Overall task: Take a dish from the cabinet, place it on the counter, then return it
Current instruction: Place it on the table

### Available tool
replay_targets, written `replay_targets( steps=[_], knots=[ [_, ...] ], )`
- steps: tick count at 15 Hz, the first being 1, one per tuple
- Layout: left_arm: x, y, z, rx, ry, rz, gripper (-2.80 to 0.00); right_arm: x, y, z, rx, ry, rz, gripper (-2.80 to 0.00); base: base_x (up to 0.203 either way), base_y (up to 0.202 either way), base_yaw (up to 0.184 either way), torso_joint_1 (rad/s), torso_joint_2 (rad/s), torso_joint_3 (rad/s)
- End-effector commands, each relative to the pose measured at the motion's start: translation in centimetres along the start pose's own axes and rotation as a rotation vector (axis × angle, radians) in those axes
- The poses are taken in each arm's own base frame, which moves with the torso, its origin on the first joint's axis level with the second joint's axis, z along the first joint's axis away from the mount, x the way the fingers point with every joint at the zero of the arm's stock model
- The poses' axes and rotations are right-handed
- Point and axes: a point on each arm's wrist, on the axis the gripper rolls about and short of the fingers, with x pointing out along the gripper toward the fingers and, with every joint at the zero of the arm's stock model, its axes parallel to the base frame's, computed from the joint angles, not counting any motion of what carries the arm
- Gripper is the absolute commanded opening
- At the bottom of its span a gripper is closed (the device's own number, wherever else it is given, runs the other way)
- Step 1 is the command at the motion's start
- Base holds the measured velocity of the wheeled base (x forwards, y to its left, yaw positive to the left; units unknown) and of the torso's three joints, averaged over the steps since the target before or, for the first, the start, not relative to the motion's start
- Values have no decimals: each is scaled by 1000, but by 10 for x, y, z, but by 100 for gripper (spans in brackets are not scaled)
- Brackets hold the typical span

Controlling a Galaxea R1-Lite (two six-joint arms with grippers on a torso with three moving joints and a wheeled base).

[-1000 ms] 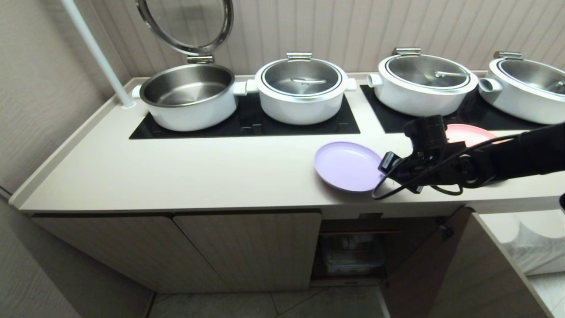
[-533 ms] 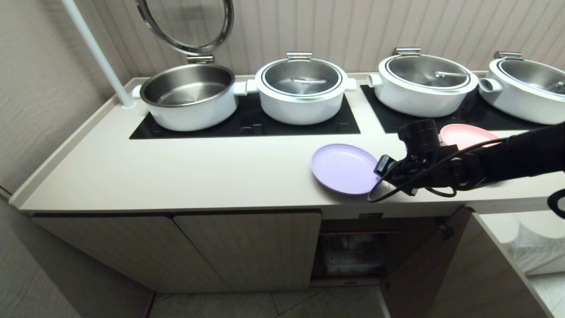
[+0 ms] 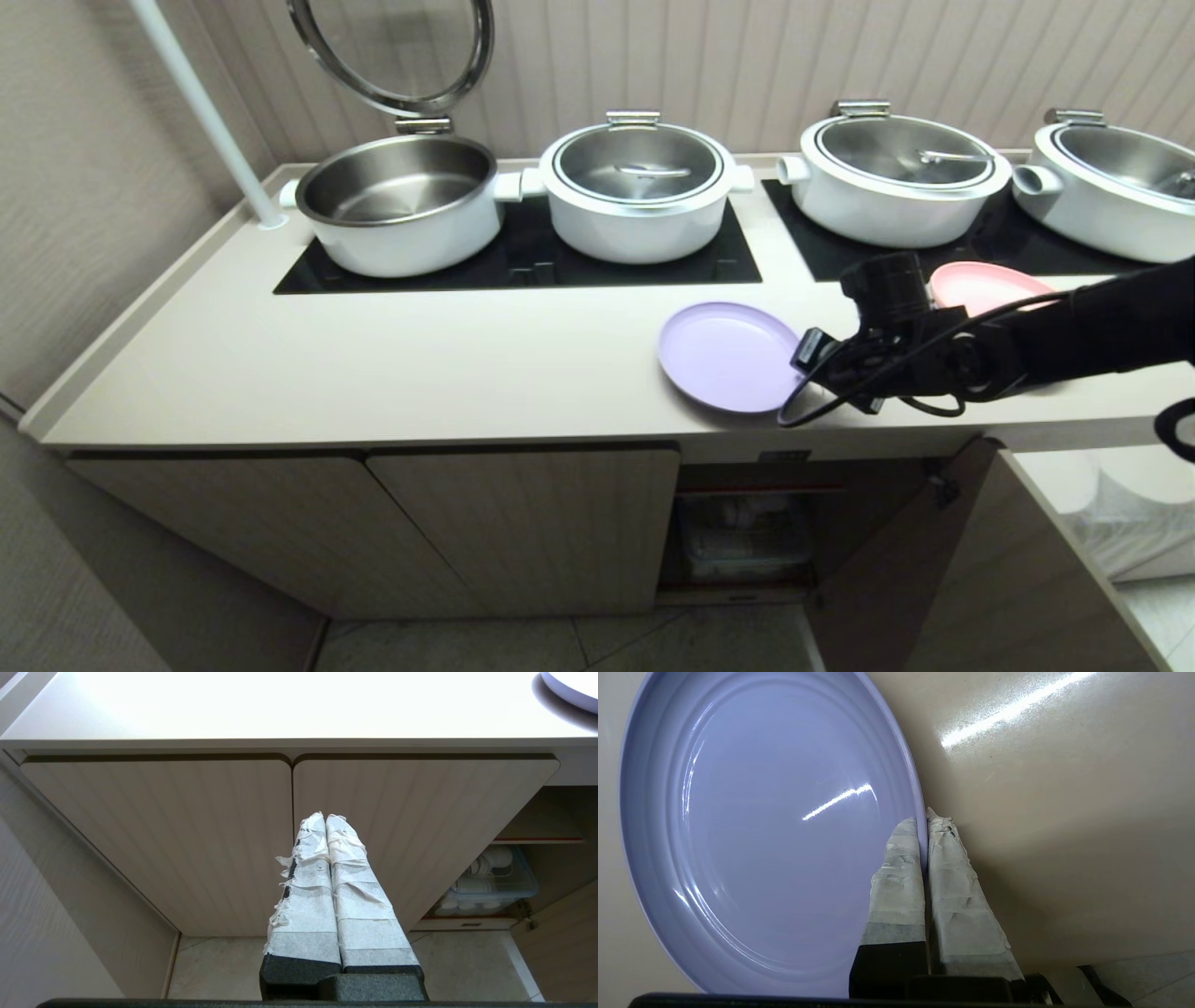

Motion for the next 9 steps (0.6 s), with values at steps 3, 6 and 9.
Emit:
replay_targets(
  steps=[3,6,9],
  knots=[
    [0,0,0,-1,-1,0,-280,-2,3,3,4,-13,11,-280,0,0,0,0,0,0],
    [0,0,0,-1,-1,0,-280,-2,3,3,3,-22,-4,0,0,0,0,0,0,0],
    [0,0,0,-1,-1,0,-280,-1,3,1,1,-30,-20,0,0,0,0,0,0,0]
  ],
)
